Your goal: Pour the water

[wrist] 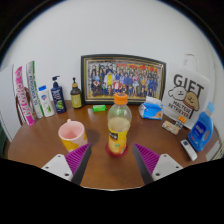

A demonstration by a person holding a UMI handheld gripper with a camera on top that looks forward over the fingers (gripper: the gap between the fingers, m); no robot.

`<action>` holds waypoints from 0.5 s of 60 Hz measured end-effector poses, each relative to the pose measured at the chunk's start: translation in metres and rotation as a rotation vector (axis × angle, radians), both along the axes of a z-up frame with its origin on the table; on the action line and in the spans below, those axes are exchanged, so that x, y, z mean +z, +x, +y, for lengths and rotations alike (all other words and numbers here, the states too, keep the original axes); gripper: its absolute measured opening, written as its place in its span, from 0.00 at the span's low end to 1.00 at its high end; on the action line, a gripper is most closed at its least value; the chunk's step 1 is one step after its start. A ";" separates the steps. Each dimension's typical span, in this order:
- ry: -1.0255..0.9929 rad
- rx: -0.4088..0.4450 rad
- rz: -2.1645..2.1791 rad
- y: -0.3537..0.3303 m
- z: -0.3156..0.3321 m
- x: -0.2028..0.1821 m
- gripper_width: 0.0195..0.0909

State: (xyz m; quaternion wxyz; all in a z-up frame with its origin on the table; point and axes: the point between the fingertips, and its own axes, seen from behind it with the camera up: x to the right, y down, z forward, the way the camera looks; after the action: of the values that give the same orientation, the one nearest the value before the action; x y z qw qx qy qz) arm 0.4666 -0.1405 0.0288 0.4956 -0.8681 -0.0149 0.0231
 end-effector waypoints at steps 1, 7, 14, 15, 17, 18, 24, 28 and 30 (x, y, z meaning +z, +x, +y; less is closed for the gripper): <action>-0.001 -0.006 -0.001 -0.002 -0.008 0.005 0.92; -0.004 -0.038 -0.025 -0.016 -0.062 0.034 0.93; -0.012 -0.066 -0.066 -0.036 -0.121 0.060 0.92; -0.015 -0.070 -0.066 -0.039 -0.128 0.062 0.92; -0.022 -0.078 -0.064 -0.045 -0.143 0.066 0.92; -0.024 -0.079 -0.061 -0.047 -0.149 0.067 0.92; -0.029 -0.082 -0.053 -0.065 -0.178 0.074 0.92; -0.022 -0.103 -0.042 -0.071 -0.190 0.076 0.92; -0.017 -0.110 -0.046 -0.071 -0.195 0.077 0.92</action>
State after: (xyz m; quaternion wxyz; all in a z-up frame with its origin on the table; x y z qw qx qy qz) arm 0.3961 -0.3357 0.1060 0.4882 -0.8721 0.0217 -0.0241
